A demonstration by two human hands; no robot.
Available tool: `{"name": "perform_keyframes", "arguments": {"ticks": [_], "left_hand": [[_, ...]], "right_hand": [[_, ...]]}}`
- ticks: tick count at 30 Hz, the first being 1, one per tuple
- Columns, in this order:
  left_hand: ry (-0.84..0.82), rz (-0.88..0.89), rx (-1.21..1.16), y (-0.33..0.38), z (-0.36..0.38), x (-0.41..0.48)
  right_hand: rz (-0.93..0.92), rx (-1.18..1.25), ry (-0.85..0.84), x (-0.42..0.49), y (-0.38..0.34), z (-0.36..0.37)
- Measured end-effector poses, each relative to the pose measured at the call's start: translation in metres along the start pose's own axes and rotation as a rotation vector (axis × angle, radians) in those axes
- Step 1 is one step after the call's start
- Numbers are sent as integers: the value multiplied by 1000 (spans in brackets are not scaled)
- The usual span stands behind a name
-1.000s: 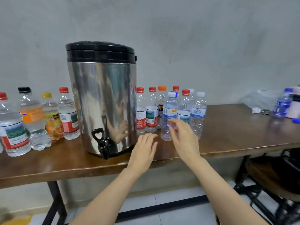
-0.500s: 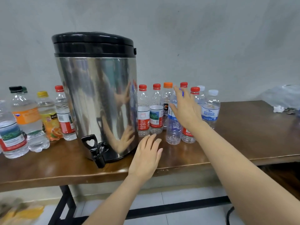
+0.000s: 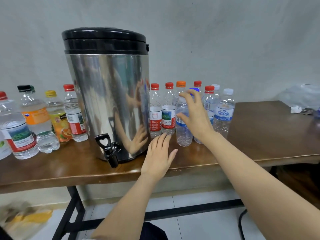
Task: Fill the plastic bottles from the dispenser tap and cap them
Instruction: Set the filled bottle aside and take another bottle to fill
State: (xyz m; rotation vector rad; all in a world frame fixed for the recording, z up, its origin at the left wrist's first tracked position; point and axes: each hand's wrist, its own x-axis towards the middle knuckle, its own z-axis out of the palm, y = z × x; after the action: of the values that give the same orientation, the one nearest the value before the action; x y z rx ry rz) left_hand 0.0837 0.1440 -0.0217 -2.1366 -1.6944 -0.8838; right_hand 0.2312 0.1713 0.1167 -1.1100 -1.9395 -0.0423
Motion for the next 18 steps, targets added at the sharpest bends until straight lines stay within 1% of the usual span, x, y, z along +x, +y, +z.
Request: {"name": "perform_keyframes", "arguments": {"ticks": [3, 5, 8, 10, 13, 15, 18], "left_hand": [[-43, -12, -169, 3, -12, -3], [-25, -47, -379, 9, -26, -6], [-1, -164, -736, 24, -53, -8], [22, -207, -898, 33, -73, -10], [112, -209, -1053, 34, -93, -18], [139, -245, -1151, 30, -101, -25], [159, -301, -1183, 26, -110, -39]], "right_hand": [[-19, 35, -15, -17, -16, -9], [-42, 62, -30, -28, -27, -17], [-91, 76, -54, -37, -44, -26], [-95, 81, -65, -40, -57, -29], [-73, 182, -78, -45, -75, -31], [-54, 263, -114, -49, -86, -31], [-48, 252, -195, -57, -101, -30]]}}
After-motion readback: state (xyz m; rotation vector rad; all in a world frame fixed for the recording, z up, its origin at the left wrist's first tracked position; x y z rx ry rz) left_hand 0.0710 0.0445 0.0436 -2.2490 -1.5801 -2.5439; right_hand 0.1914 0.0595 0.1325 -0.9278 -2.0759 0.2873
